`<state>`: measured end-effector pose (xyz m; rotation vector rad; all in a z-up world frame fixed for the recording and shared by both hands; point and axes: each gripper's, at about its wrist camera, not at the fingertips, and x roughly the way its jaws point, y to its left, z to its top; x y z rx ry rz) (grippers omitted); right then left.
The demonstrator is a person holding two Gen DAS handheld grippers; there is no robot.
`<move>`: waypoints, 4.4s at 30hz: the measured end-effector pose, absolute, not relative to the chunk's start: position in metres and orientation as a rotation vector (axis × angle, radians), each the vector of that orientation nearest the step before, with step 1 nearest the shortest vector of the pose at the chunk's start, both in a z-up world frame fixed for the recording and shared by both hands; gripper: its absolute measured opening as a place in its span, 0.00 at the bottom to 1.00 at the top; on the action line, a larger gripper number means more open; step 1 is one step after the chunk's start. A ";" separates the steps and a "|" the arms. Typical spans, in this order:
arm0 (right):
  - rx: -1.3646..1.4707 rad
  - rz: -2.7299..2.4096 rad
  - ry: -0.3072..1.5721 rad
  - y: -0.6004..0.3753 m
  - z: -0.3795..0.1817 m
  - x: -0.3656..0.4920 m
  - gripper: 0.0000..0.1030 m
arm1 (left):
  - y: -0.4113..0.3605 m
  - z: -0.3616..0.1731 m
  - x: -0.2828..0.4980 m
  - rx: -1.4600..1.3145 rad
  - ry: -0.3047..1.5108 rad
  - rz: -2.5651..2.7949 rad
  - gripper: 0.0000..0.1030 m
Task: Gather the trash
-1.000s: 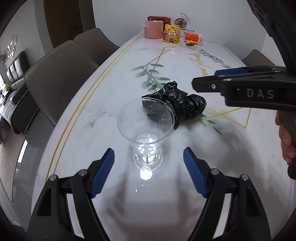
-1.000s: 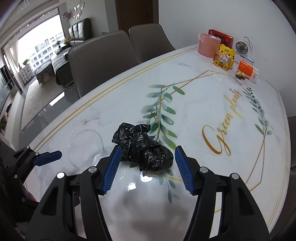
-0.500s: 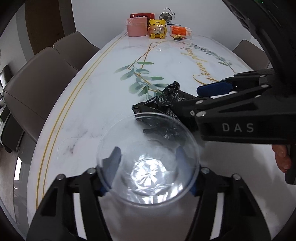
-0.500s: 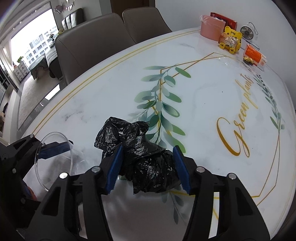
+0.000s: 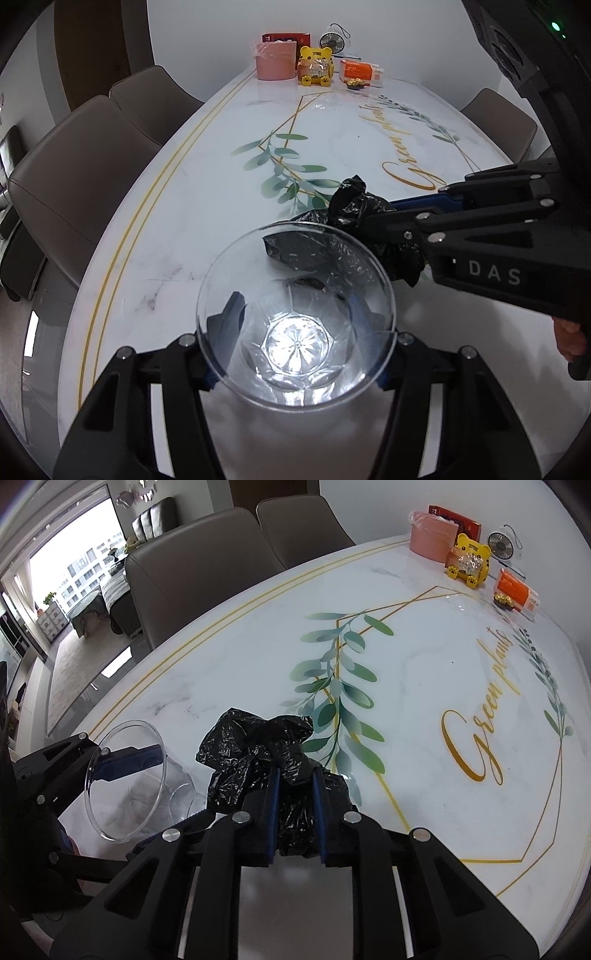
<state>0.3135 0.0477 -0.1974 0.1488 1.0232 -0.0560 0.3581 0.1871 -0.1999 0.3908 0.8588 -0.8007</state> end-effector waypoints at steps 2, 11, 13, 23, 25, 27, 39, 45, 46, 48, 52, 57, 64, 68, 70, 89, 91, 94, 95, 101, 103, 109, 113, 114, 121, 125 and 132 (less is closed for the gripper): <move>0.152 -0.059 1.016 0.050 -0.194 0.306 0.15 | 0.190 -0.196 0.354 0.390 0.853 -0.795 0.57; 0.168 -0.055 0.980 0.057 -0.177 0.254 0.15 | 0.208 -0.181 0.314 0.380 0.849 -0.715 0.57; 0.166 -0.041 0.970 0.058 -0.171 0.236 0.15 | 0.213 -0.176 0.302 0.367 0.851 -0.684 0.57; 0.083 0.117 0.928 0.062 -0.146 0.137 0.15 | 0.237 -0.155 0.199 0.282 0.844 -0.467 0.57; 0.059 0.157 0.922 0.064 -0.143 0.118 0.15 | 0.243 -0.154 0.172 0.259 0.848 -0.418 0.57; 0.031 0.199 0.921 0.069 -0.141 0.099 0.15 | 0.251 -0.152 0.147 0.225 0.859 -0.375 0.57; -0.154 0.535 0.932 0.178 -0.123 0.025 0.15 | 0.347 -0.131 0.033 0.083 0.898 -0.110 0.57; -0.230 0.726 0.919 0.267 -0.116 0.002 0.15 | 0.426 -0.115 -0.014 0.001 0.874 0.086 0.57; -0.243 0.761 0.914 0.284 -0.115 -0.003 0.15 | 0.440 -0.113 -0.023 -0.011 0.871 0.126 0.57; -0.278 0.842 0.904 0.321 -0.113 -0.018 0.15 | 0.469 -0.110 -0.045 -0.042 0.866 0.212 0.57; -0.354 0.998 0.880 0.388 -0.110 -0.052 0.15 | 0.521 -0.103 -0.094 -0.101 0.858 0.384 0.57; -0.442 1.185 0.852 0.463 -0.110 -0.106 0.15 | 0.571 -0.103 -0.167 -0.185 0.857 0.598 0.57; -0.545 1.371 0.822 0.536 -0.113 -0.177 0.15 | 0.602 -0.112 -0.255 -0.326 0.861 0.828 0.57; -0.599 1.417 0.817 0.564 -0.120 -0.207 0.15 | 0.608 -0.114 -0.288 -0.377 0.853 0.901 0.57; -0.624 1.428 0.811 0.575 -0.122 -0.218 0.15 | 0.613 -0.116 -0.301 -0.397 0.849 0.921 0.57; -0.652 1.399 0.816 0.592 -0.127 -0.221 0.33 | 0.623 -0.126 -0.316 -0.421 0.821 0.906 0.58; -0.648 1.392 0.816 0.591 -0.126 -0.220 0.33 | 0.621 -0.126 -0.312 -0.414 0.818 0.893 0.59; -0.647 1.381 0.817 0.587 -0.125 -0.217 0.33 | 0.621 -0.128 -0.308 -0.400 0.826 0.881 0.59; -0.644 1.378 0.816 0.586 -0.124 -0.216 0.33 | 0.621 -0.128 -0.306 -0.395 0.831 0.879 0.59; -0.626 1.357 0.813 0.583 -0.120 -0.213 0.33 | 0.623 -0.126 -0.298 -0.358 0.838 0.879 0.74; -0.621 1.350 0.811 0.579 -0.119 -0.211 0.32 | 0.625 -0.124 -0.296 -0.358 0.836 0.869 0.74; -0.596 1.321 0.809 0.572 -0.116 -0.203 0.33 | 0.624 -0.122 -0.289 -0.332 0.838 0.841 0.76; -0.575 1.290 0.808 0.562 -0.113 -0.196 0.32 | 0.620 -0.119 -0.282 -0.305 0.842 0.811 0.78; -0.569 1.282 0.808 0.560 -0.112 -0.194 0.32 | 0.619 -0.118 -0.279 -0.297 0.844 0.800 0.78; -0.499 1.166 0.787 0.522 -0.103 -0.174 0.53 | 0.601 -0.113 -0.249 -0.240 0.864 0.681 0.78; -0.426 1.055 0.793 0.485 -0.097 -0.156 0.55 | 0.581 -0.110 -0.219 -0.197 0.875 0.574 0.78; -0.278 0.783 0.810 0.384 -0.086 -0.129 0.61 | 0.526 -0.101 -0.163 -0.089 0.869 0.325 0.78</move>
